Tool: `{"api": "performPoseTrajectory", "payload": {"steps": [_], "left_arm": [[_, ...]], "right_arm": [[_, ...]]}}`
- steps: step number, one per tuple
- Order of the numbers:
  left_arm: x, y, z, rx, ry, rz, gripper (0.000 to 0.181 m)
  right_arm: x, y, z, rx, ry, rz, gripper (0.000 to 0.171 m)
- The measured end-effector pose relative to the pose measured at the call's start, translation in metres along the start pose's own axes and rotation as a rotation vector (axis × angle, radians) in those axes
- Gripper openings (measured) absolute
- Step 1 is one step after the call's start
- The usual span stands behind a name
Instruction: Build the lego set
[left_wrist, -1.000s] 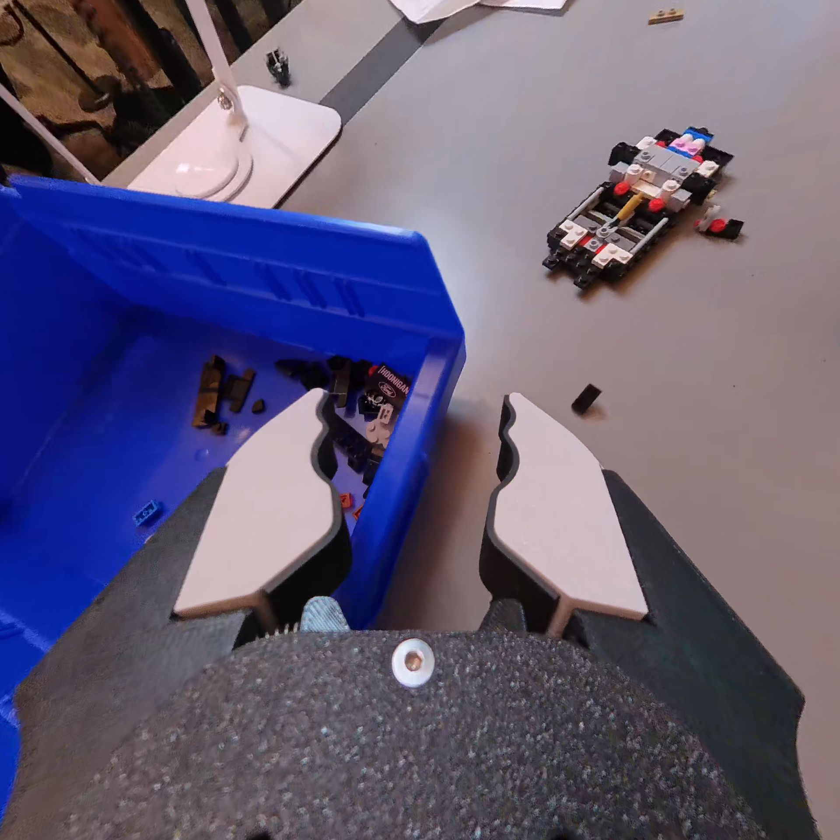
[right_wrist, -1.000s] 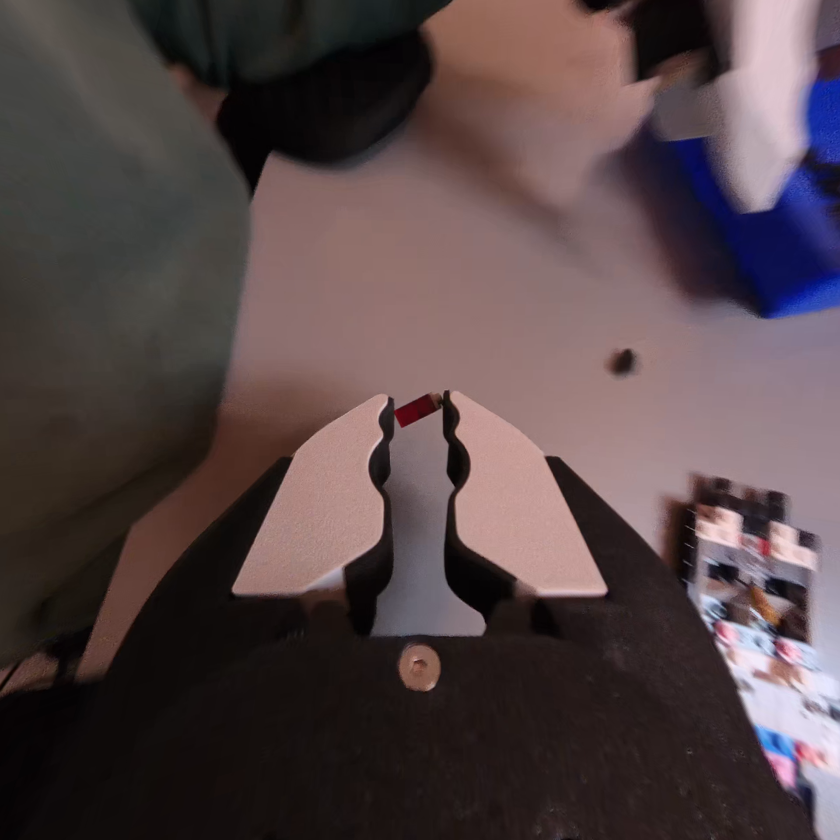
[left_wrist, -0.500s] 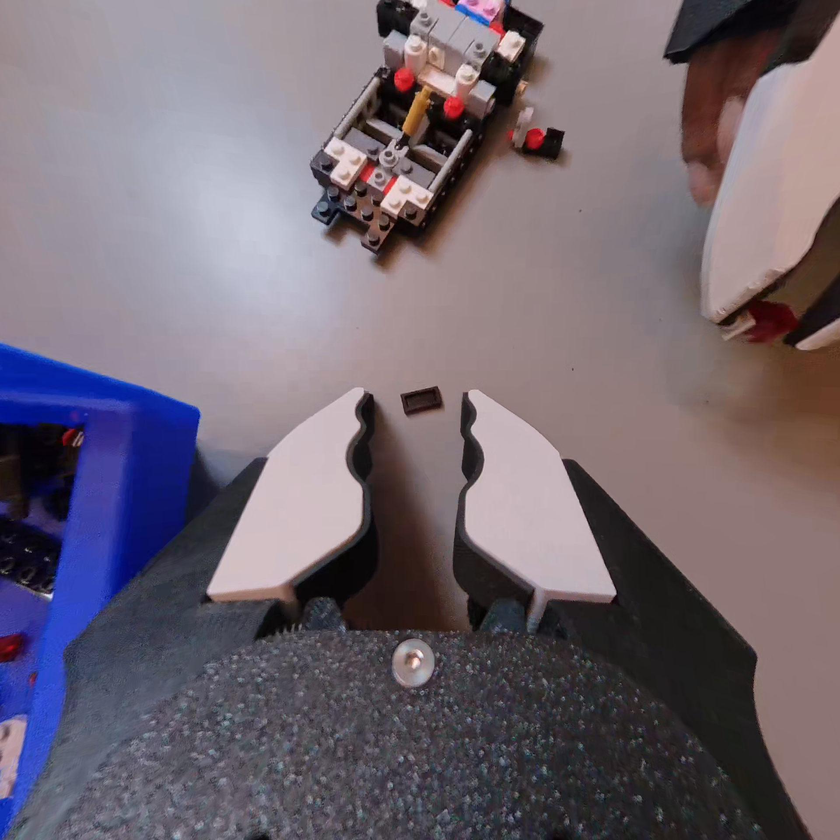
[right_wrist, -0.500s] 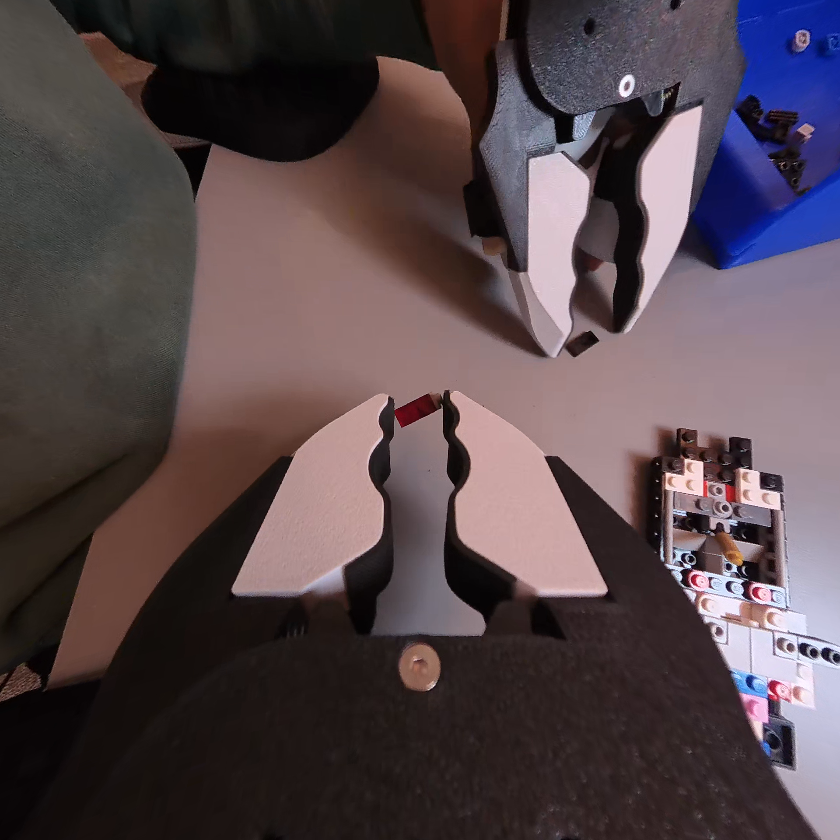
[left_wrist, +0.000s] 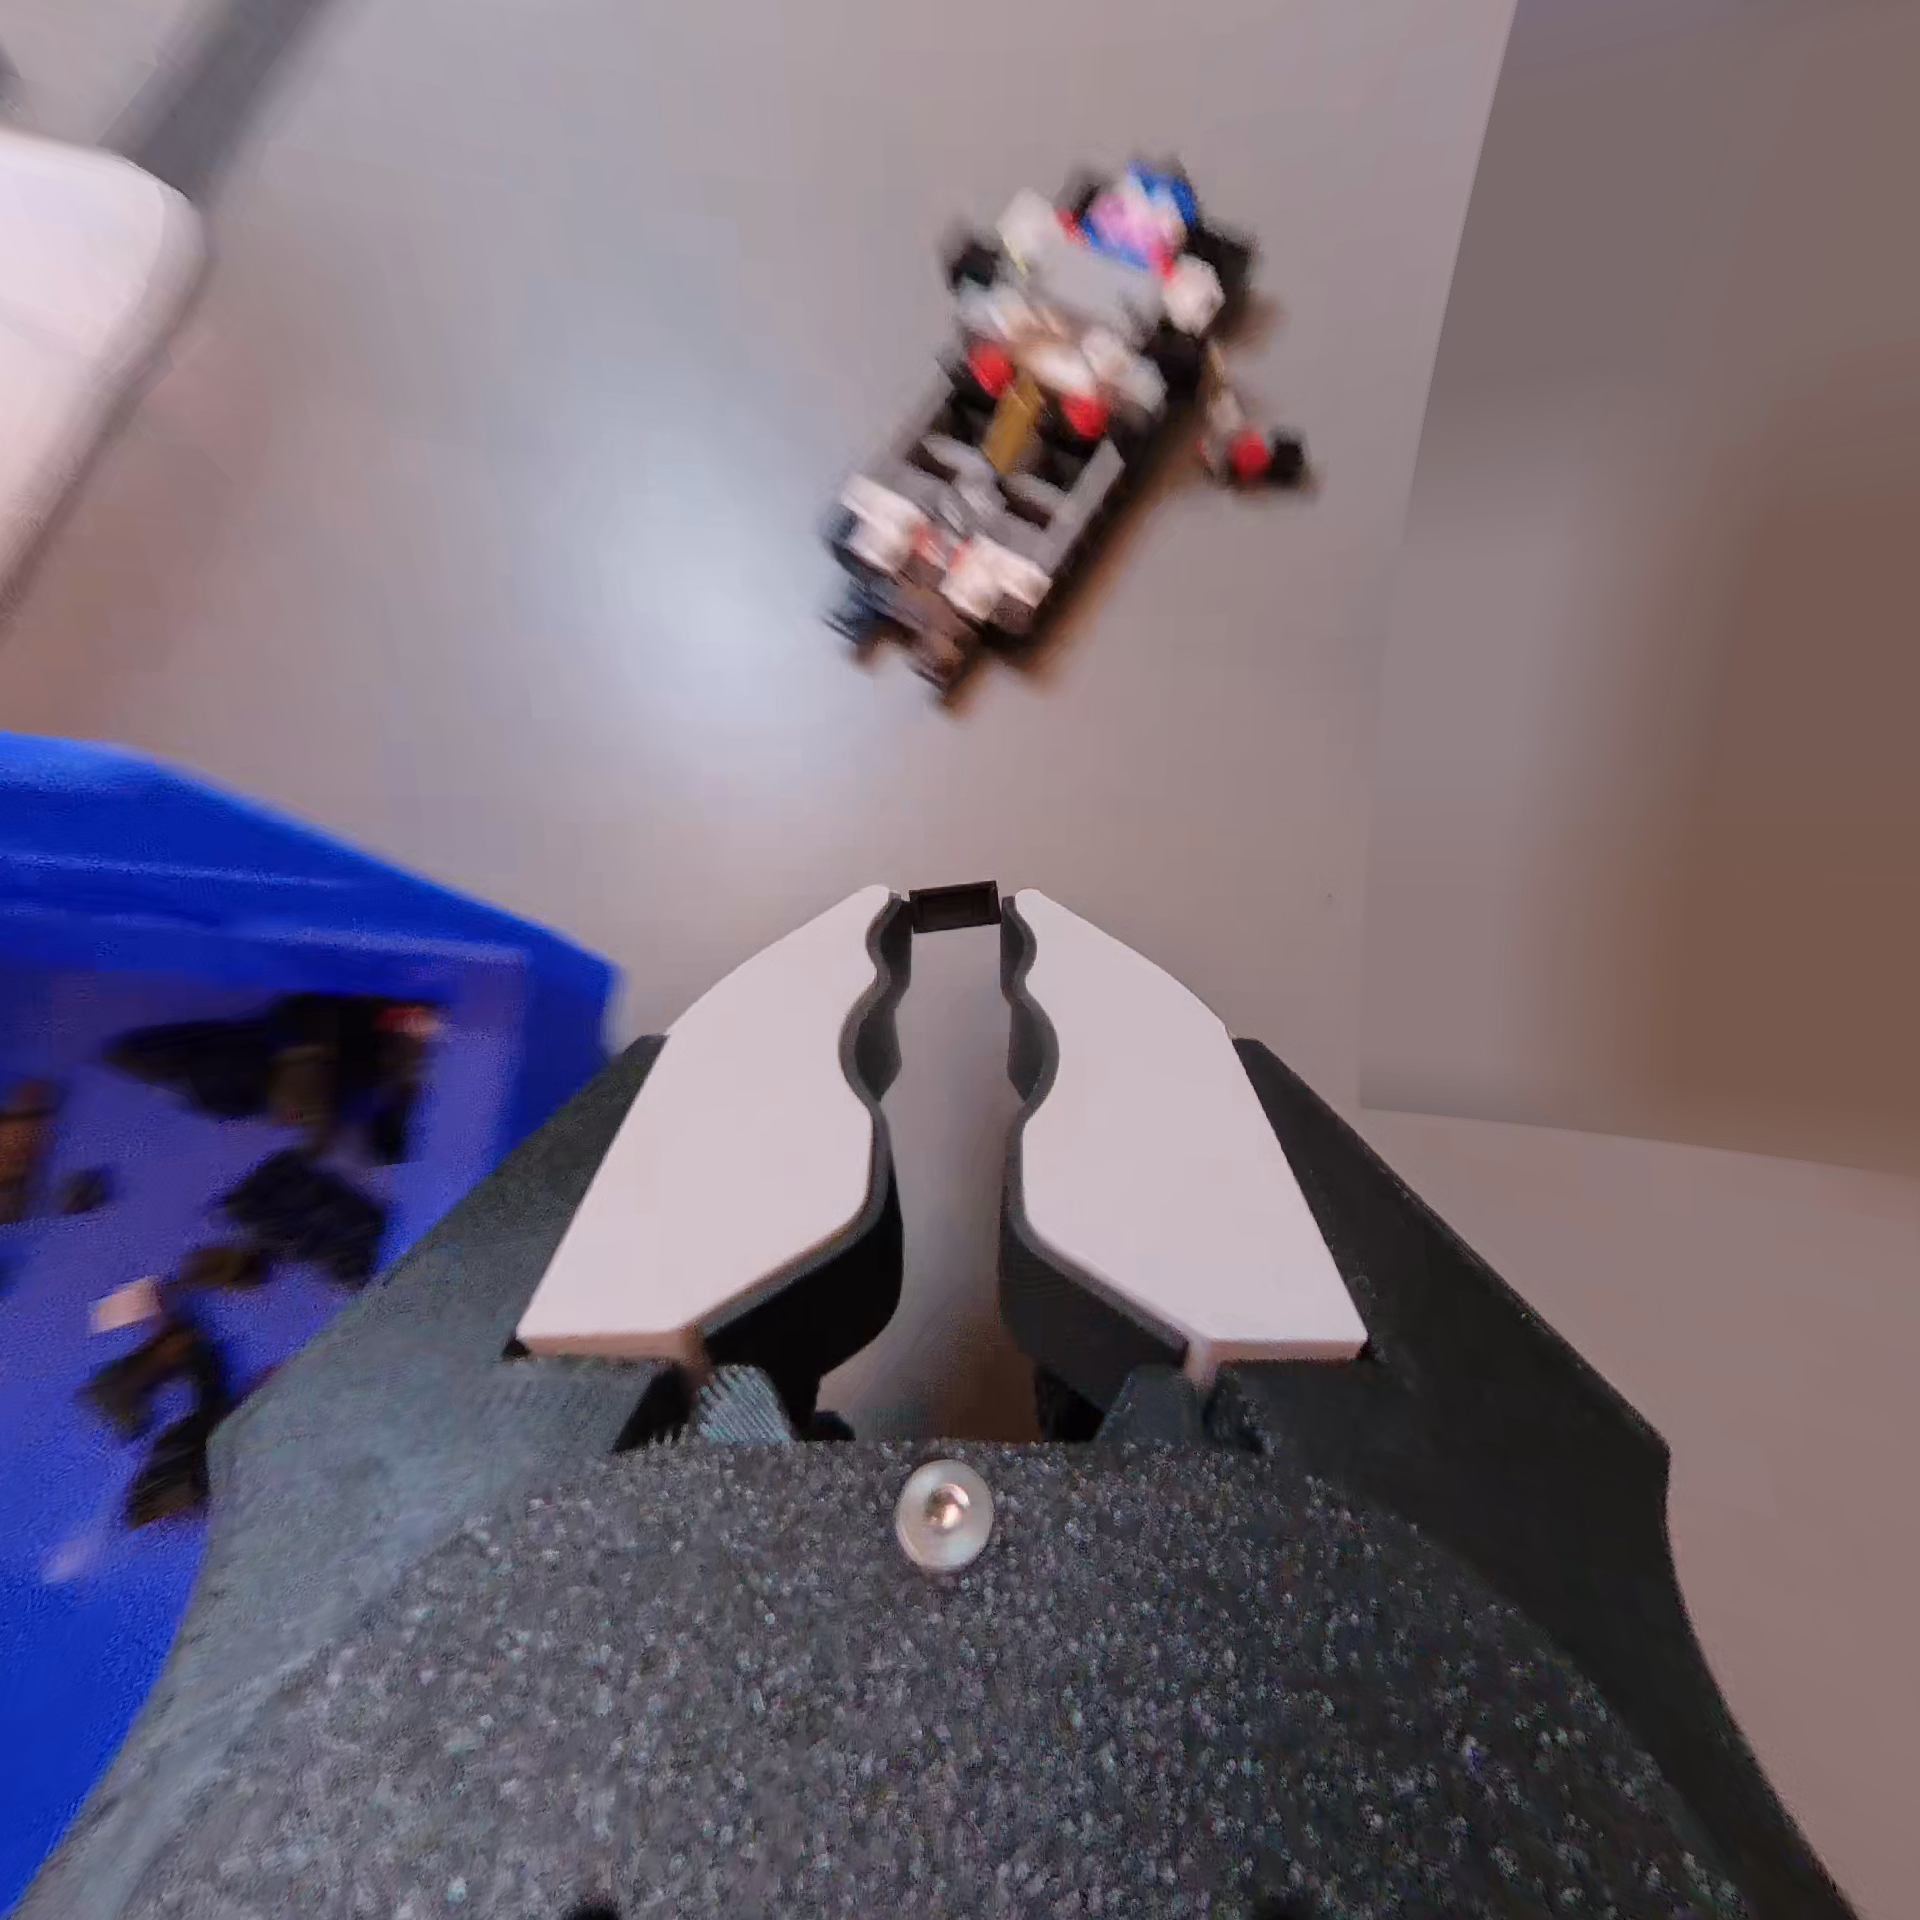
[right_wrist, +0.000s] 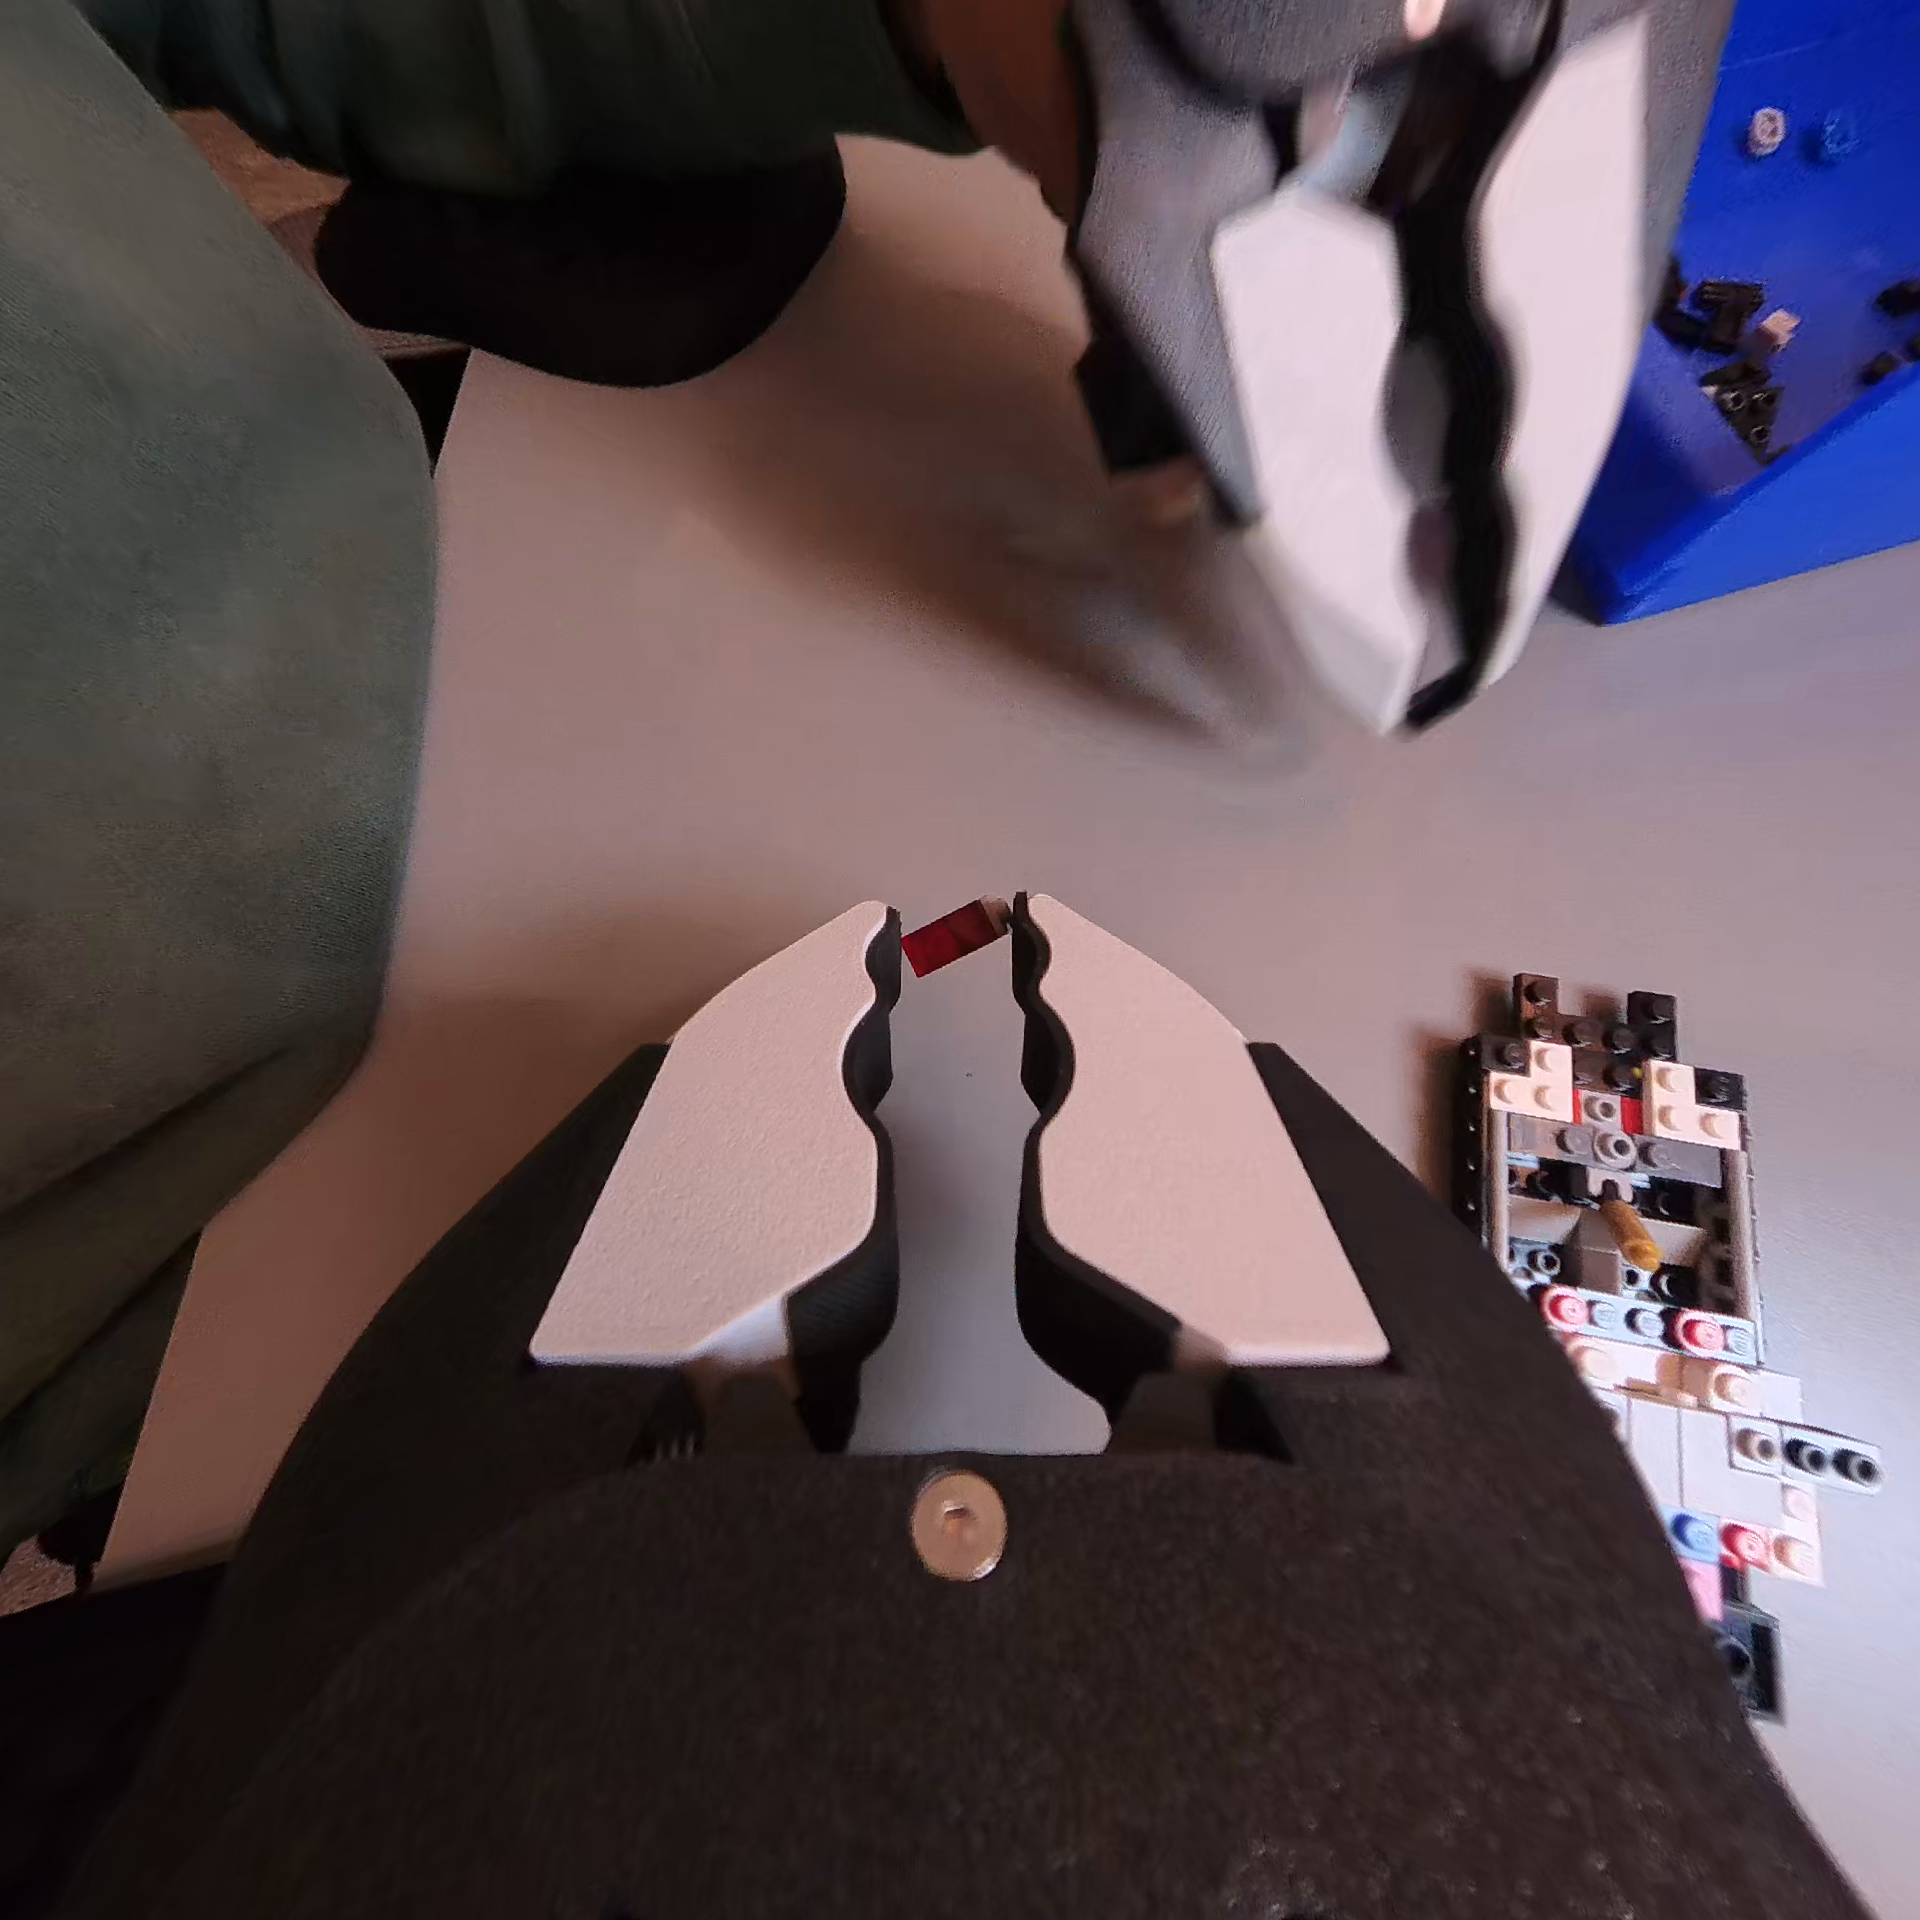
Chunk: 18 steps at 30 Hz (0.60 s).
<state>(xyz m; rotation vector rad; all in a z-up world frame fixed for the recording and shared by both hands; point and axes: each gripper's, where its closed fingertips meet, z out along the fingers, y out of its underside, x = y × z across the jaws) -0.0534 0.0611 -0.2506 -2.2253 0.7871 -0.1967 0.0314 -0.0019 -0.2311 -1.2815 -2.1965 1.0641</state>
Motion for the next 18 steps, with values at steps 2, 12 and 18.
{"api": "performPoseTrajectory", "payload": {"steps": [2, 12, 18], "left_arm": [[-0.031, -0.021, -0.027, 0.125, -0.148, -0.033, 0.016], [-0.099, 0.021, -0.045, -0.003, -0.333, -0.221, 0.053], [-0.089, 0.011, -0.047, 0.054, -0.307, -0.146, 0.053]], "right_arm": [[0.001, -0.001, -0.002, 0.010, 0.005, 0.001, 0.020], [0.001, -0.001, 0.001, 0.011, 0.004, 0.002, 0.020], [0.005, -0.006, 0.000, 0.042, 0.027, 0.004, 0.020]]}}
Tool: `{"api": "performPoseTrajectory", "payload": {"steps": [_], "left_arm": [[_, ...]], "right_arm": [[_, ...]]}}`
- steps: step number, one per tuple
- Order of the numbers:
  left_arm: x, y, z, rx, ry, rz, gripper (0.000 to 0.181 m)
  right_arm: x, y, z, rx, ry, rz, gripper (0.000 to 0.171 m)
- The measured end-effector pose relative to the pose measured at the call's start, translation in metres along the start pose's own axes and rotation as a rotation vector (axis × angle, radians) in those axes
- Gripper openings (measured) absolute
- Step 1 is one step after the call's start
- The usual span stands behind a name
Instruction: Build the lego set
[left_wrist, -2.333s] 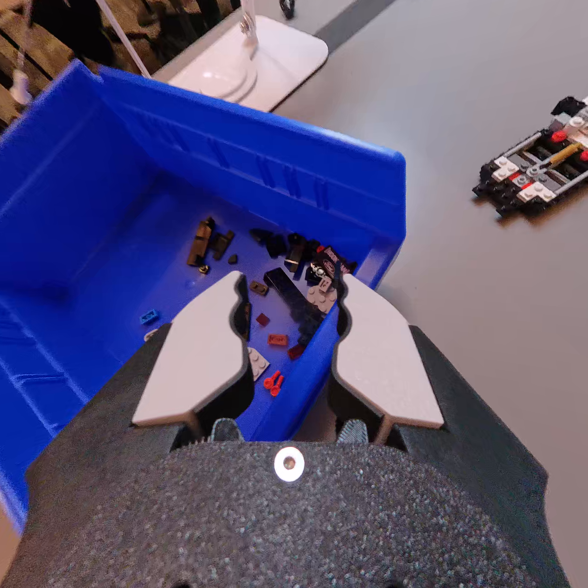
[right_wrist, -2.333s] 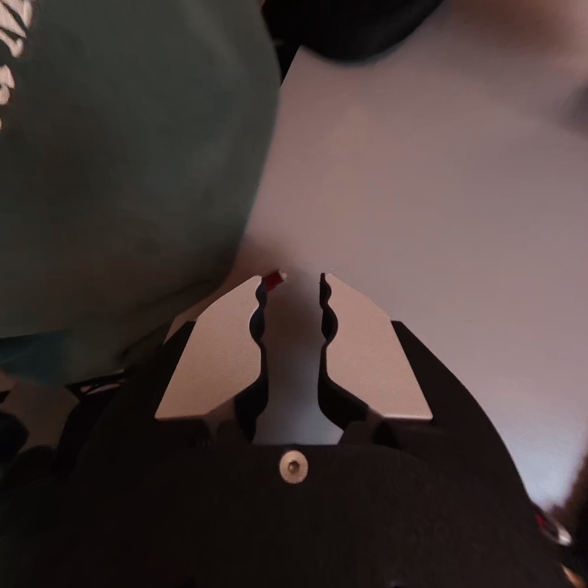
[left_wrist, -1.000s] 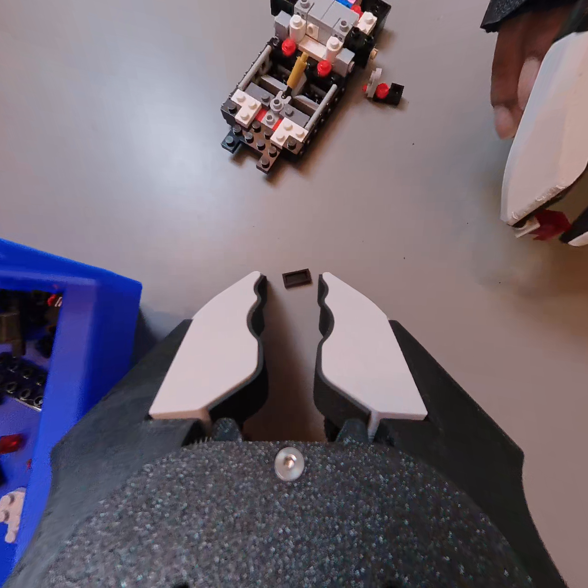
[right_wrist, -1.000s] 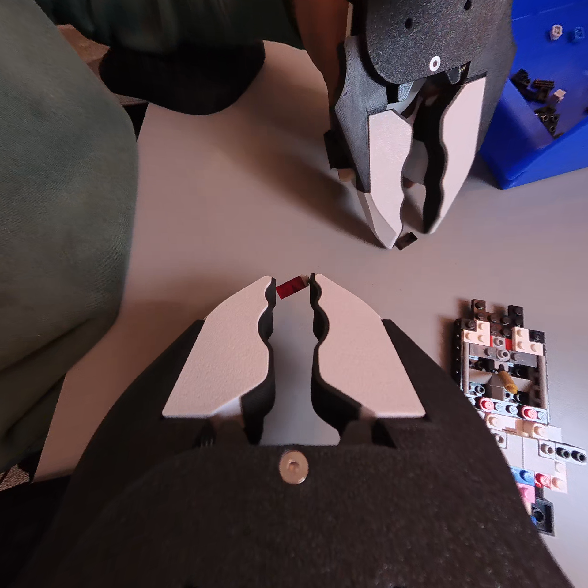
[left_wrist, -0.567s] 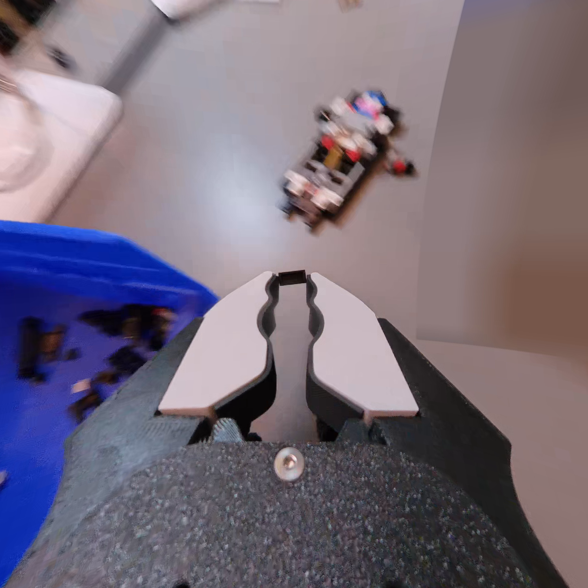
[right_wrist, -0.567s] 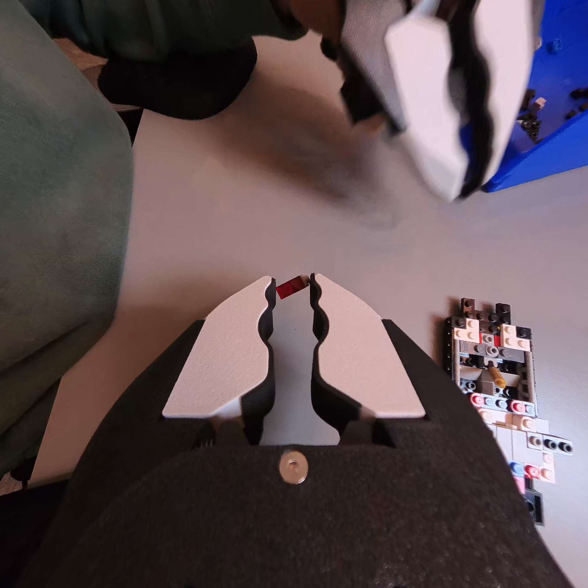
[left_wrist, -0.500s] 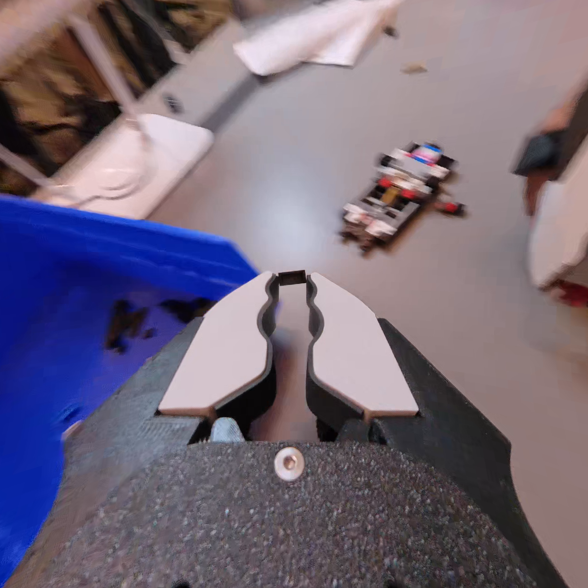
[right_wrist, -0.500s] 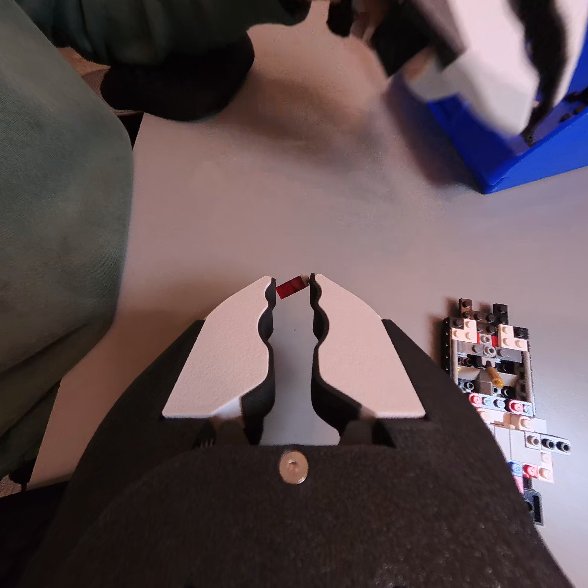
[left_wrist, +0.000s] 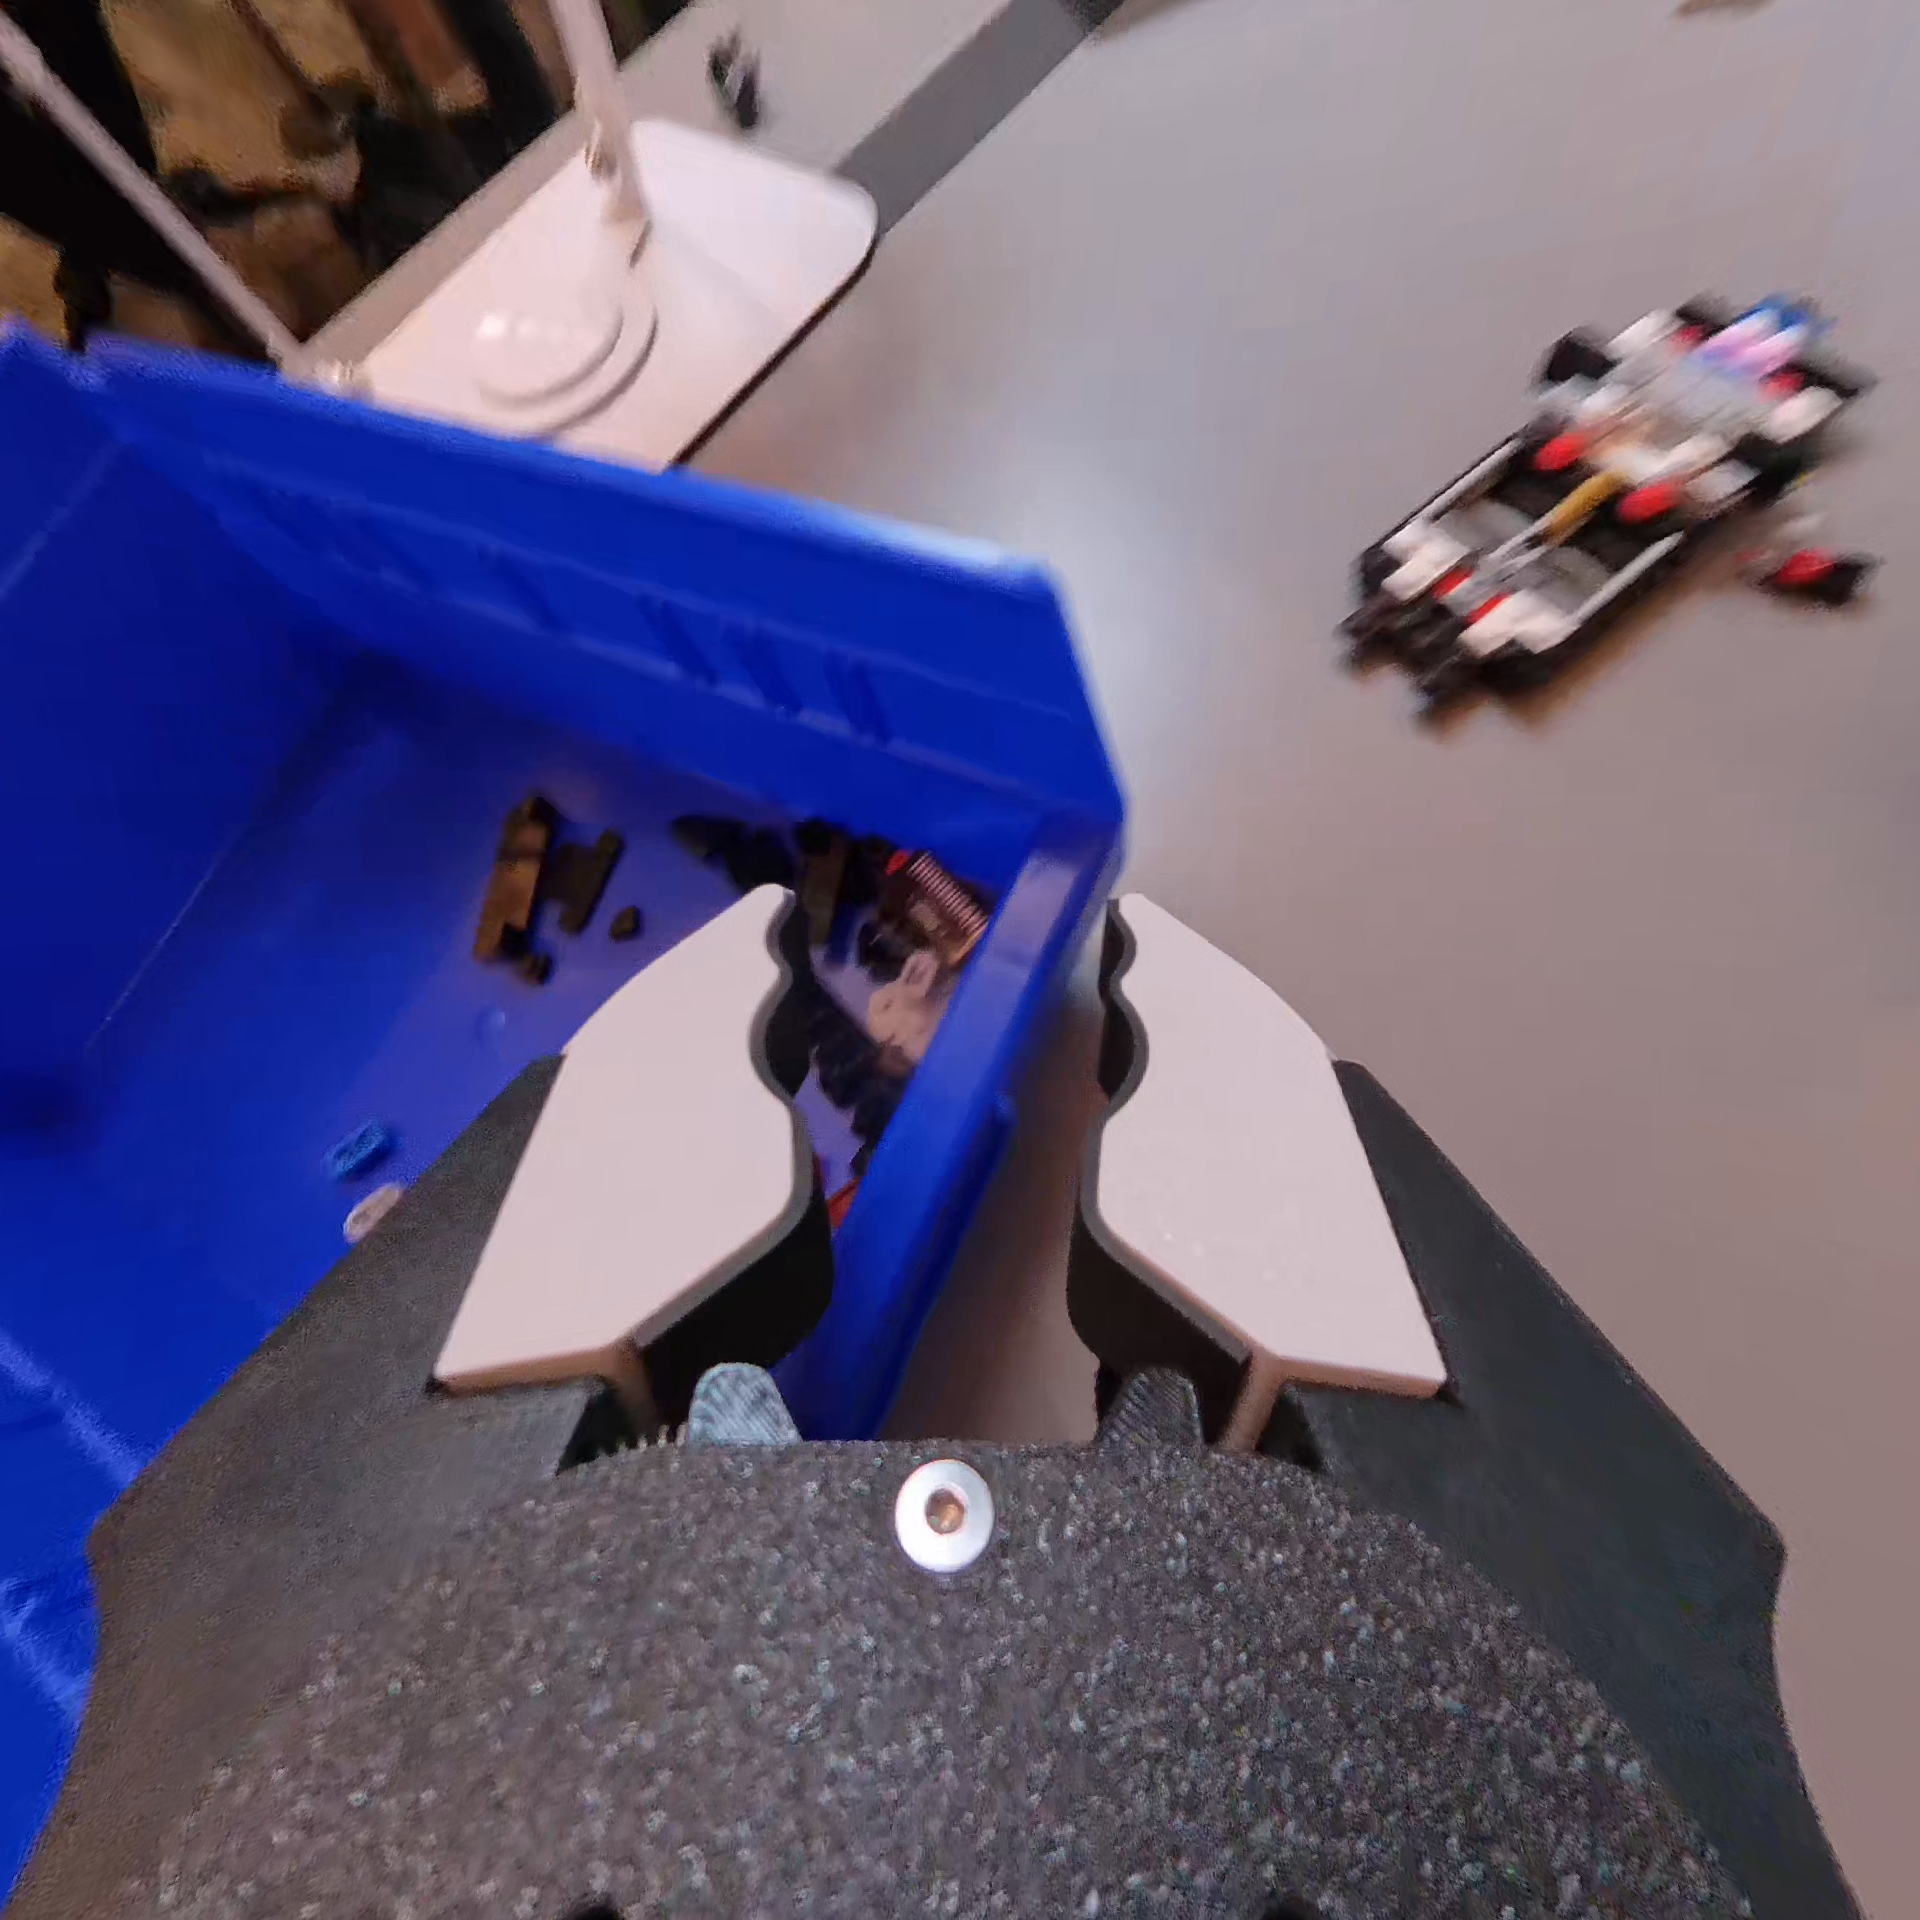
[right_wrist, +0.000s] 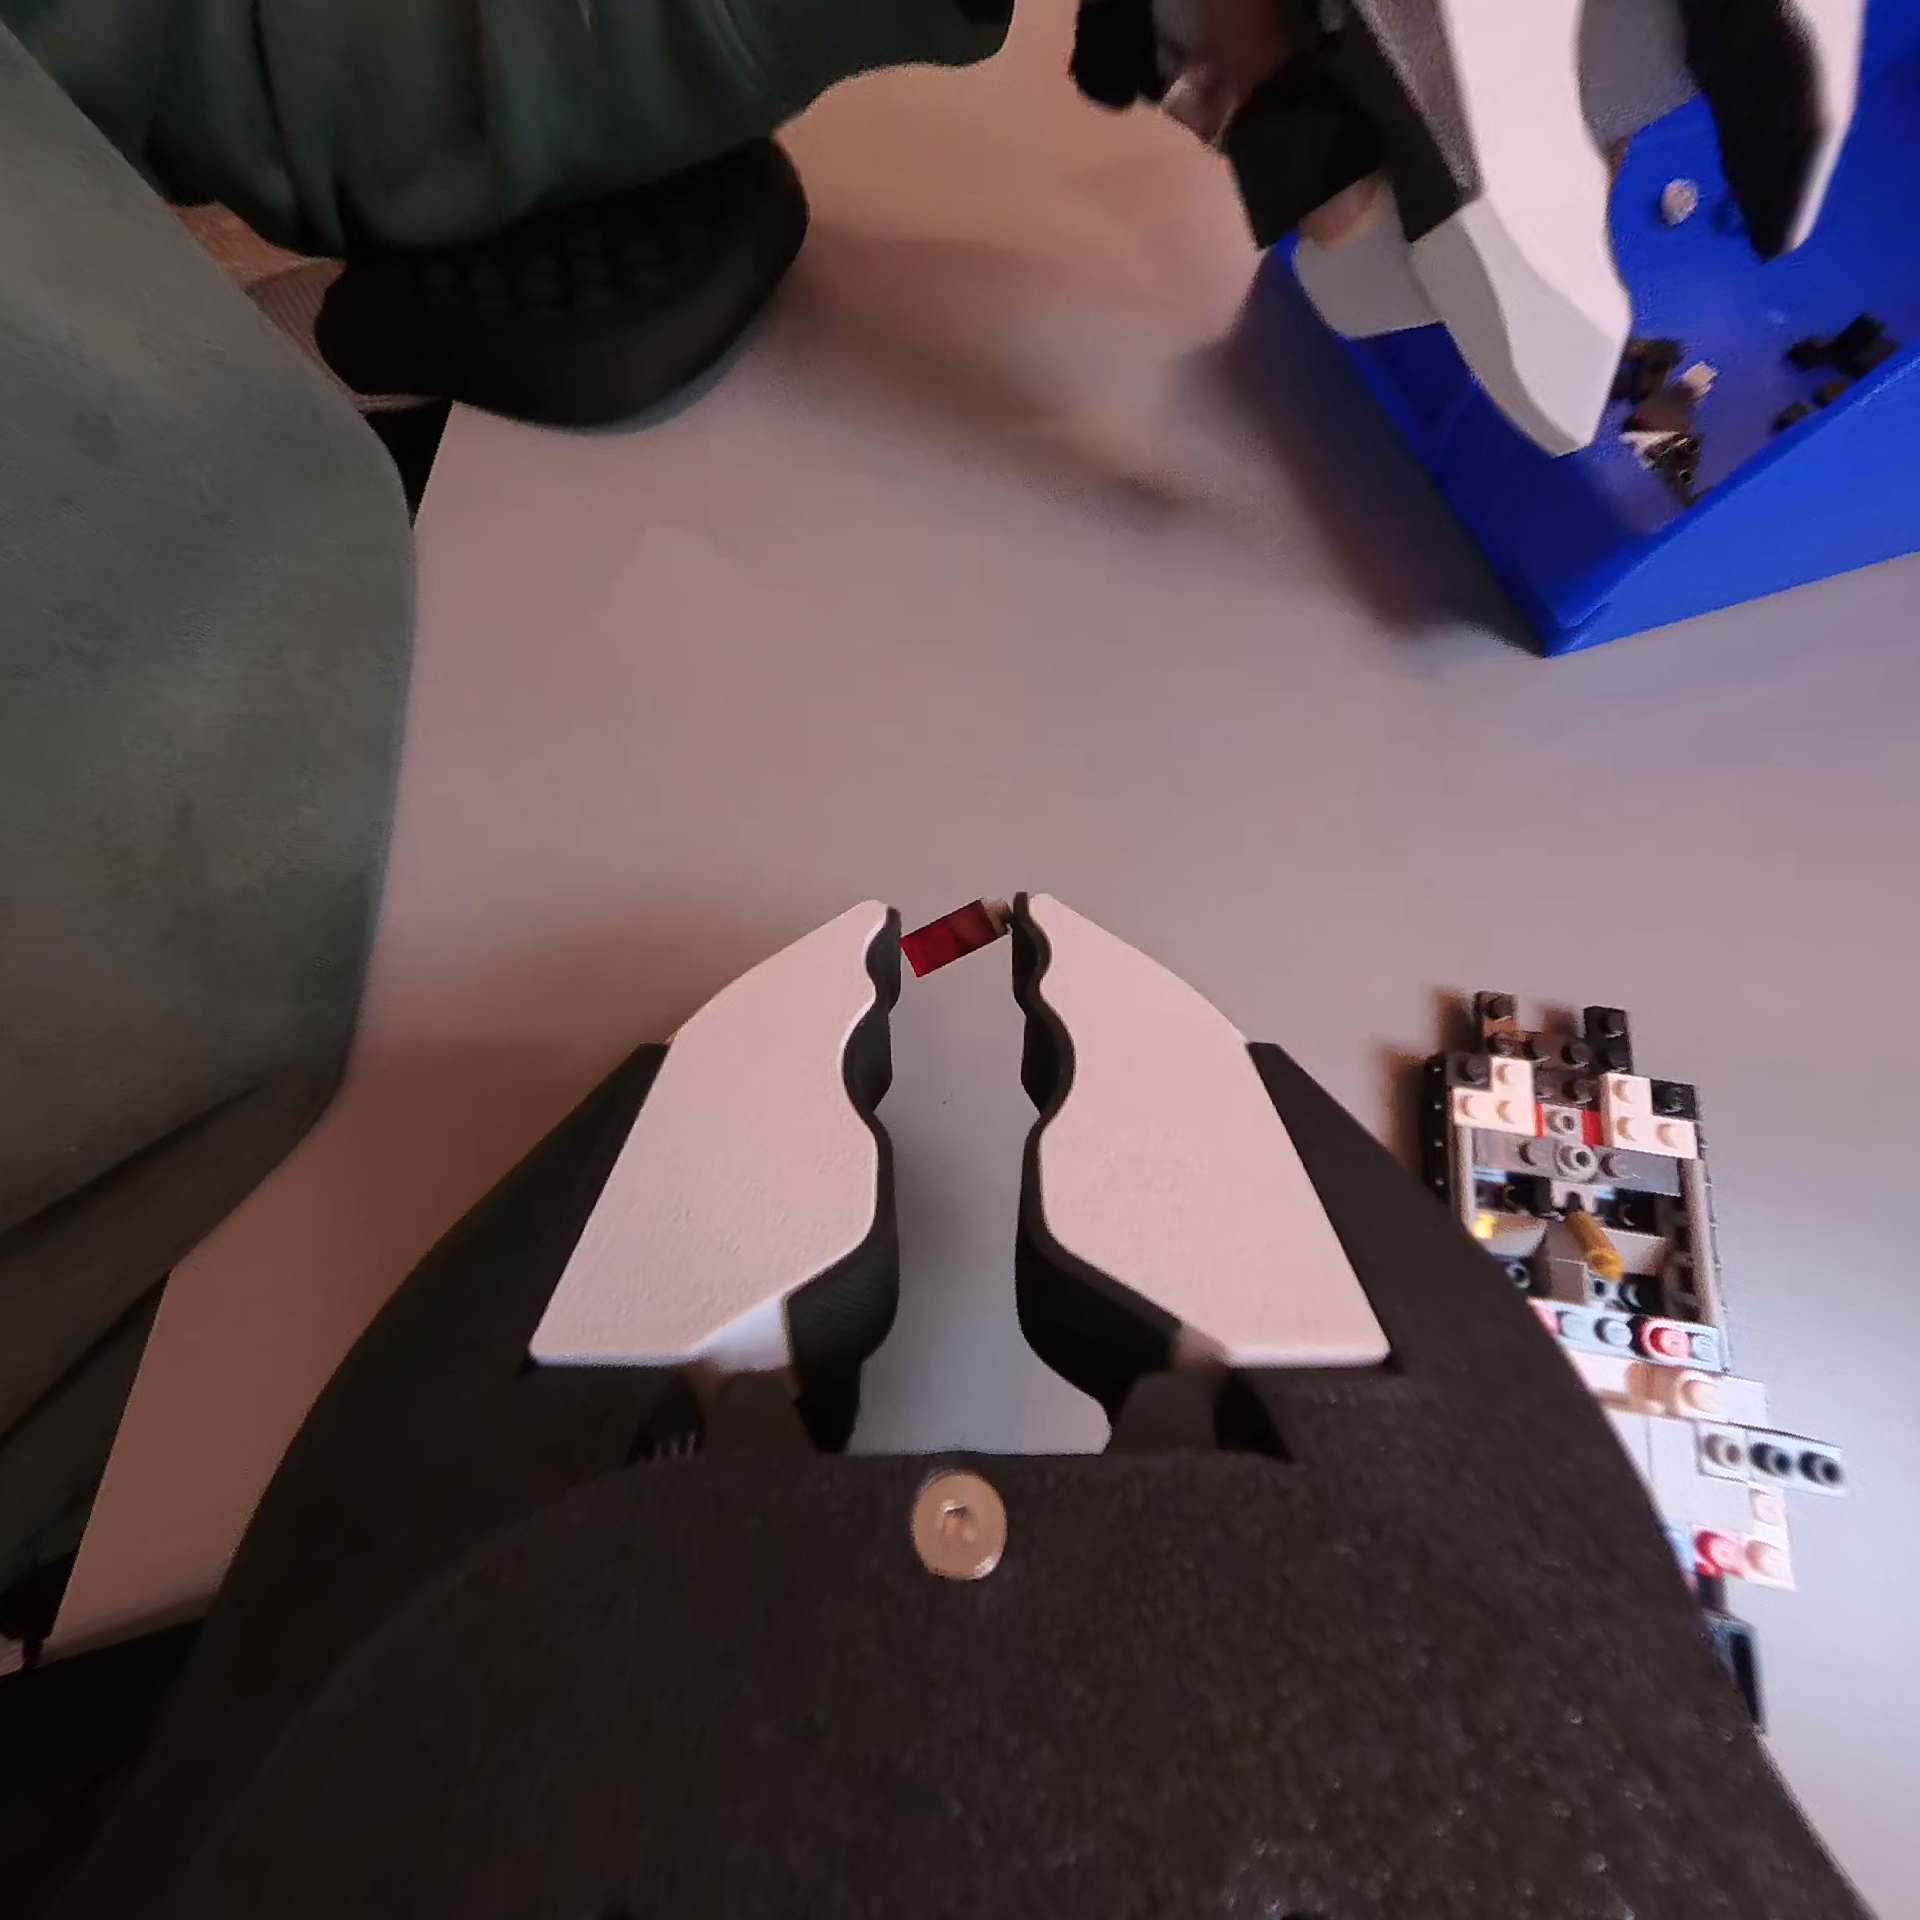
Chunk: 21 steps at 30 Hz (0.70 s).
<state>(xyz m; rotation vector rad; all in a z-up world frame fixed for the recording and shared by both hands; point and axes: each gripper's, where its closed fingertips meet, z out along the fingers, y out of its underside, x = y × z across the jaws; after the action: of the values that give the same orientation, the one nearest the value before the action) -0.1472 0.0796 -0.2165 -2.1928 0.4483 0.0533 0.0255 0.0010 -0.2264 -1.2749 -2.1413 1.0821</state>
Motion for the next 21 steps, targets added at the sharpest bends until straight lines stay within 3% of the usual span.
{"api": "performPoseTrajectory", "payload": {"steps": [2, 5, 8, 11, 14, 21], "left_arm": [[0.030, -0.020, -0.009, 0.125, 0.158, 0.015, 0.038], [0.080, -0.050, -0.032, 0.325, 0.428, -0.003, 0.032], [0.105, -0.070, -0.052, 0.491, 0.500, 0.046, 0.031], [0.123, -0.079, -0.060, 0.548, 0.512, 0.077, 0.030], [0.137, -0.083, -0.062, 0.539, 0.623, -0.066, 0.029], [0.155, -0.100, -0.091, 0.570, 1.178, -0.589, 0.019]], "right_arm": [[0.006, -0.010, -0.004, 0.066, 0.030, 0.006, 0.020], [0.016, -0.036, -0.018, 0.254, 0.054, 0.067, 0.020], [0.029, -0.056, -0.036, 0.469, 0.036, 0.212, 0.020], [0.039, -0.066, -0.048, 0.610, 0.048, 0.255, 0.020], [0.034, -0.078, -0.058, 0.711, 0.064, 0.168, 0.020], [0.010, -0.094, -0.071, 0.828, 0.060, -0.027, 0.020]]}}
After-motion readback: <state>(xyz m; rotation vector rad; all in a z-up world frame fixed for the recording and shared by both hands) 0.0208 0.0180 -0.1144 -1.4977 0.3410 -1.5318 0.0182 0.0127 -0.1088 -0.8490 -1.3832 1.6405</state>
